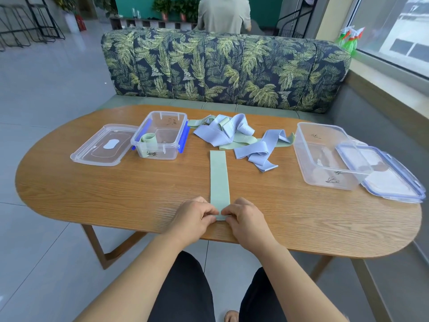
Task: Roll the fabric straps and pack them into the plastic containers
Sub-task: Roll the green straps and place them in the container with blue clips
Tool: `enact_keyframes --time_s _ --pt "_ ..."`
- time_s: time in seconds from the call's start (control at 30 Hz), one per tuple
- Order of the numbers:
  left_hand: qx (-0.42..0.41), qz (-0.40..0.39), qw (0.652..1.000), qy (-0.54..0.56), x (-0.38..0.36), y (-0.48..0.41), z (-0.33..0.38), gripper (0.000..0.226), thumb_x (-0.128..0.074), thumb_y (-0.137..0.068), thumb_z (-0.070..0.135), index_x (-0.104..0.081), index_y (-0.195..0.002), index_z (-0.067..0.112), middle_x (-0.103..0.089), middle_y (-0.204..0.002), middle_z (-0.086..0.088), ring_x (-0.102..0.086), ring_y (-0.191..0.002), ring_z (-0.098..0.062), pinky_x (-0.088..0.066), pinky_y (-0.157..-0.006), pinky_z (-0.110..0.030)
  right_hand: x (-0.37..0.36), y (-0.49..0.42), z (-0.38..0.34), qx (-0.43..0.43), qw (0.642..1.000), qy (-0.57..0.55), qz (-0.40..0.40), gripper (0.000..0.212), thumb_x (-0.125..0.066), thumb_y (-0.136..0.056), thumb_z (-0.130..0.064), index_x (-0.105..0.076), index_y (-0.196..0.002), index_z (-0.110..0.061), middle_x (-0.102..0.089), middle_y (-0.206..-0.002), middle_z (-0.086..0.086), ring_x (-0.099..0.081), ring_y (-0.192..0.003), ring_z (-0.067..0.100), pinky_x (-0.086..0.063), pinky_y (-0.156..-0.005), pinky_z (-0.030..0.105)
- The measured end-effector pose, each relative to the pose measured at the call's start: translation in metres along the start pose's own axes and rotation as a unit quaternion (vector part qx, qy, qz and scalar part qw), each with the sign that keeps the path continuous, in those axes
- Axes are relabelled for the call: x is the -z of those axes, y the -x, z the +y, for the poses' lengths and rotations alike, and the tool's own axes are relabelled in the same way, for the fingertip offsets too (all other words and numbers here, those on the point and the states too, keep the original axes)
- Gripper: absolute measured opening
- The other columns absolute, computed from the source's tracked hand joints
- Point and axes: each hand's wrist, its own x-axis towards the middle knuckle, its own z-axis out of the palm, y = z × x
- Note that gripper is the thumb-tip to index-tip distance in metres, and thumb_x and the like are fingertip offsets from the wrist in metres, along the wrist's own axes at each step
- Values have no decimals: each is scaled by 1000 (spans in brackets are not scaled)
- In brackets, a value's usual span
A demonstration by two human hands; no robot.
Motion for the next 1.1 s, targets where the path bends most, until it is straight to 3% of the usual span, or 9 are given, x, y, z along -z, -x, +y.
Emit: enact_keyframes --time_s 0.23,0.33,0.43,0.53,0.63,0.8,0.93,1.1 --pt "33 -13 999 -9 2 0 6 15 -67 -89 24 -74 -102 24 -62 -98 8 -58 -95 -14 -48 -89 -33 -1 4 -1 -21 1000 -18 7 23 -56 -93 -12 -73 -107 -16 -57 -95 -1 -56 -94 18 -46 -77 31" --pt "44 51 998 7 -7 3 10 19 -67 -89 20 -73 -107 22 -58 -101 10 -57 -96 -12 -47 -89 -29 -3 4 -2 -29 999 -31 28 22 -57 -94 -13 -75 -106 -15 -53 -90 -4 -53 -87 15 -41 -71 27" --pt "66 133 988 32 -20 11 15 27 -69 -86 14 -69 -112 19 -55 -100 11 -58 -92 -9 -48 -84 -24 -5 7 -2 -28 998 -33 35 21 -57 -94 -14 -74 -107 -14 -56 -93 1 -54 -92 18 -43 -74 27" --pt "60 162 984 40 -30 20 17 23 -70 -85 10 -71 -106 17 -55 -98 13 -57 -89 -6 -48 -82 -20 -9 10 -4 -47 996 -38 65 22 -57 -95 -15 -74 -109 -15 -52 -97 -1 -53 -98 18 -43 -76 26" --pt "49 164 985 34 -31 20 15 20 -69 -86 10 -72 -105 15 -55 -98 14 -56 -89 -4 -48 -81 -19 -16 12 -9 -87 992 -44 84 25 -54 -97 -16 -71 -116 -16 -51 -101 -3 -53 -102 17 -36 -77 21" --pt "24 142 990 10 -26 15 13 19 -70 -86 10 -73 -103 13 -56 -97 13 -58 -88 -8 -47 -78 -20 -19 13 -13 -115 987 -59 92 32 -54 -94 -12 -64 -125 -16 -58 -113 -1 -56 -103 14 -40 -82 19" --pt "13 131 991 15 -22 14 9 18 -71 -85 13 -74 -103 15 -59 -98 11 -59 -89 -10 -51 -80 -26 -15 16 -7 -97 989 -60 93 26 -60 -89 -11 -67 -113 -17 -54 -97 -11 -52 -85 6 -42 -76 19" --pt "-4 94 995 7 -13 9 7 16 -67 -89 16 -74 -103 14 -59 -97 11 -56 -88 -7 -47 -79 -21 -8 11 -3 -84 993 -52 63 19 -60 -92 -16 -70 -108 -17 -58 -102 -8 -52 -86 8 -39 -71 19"
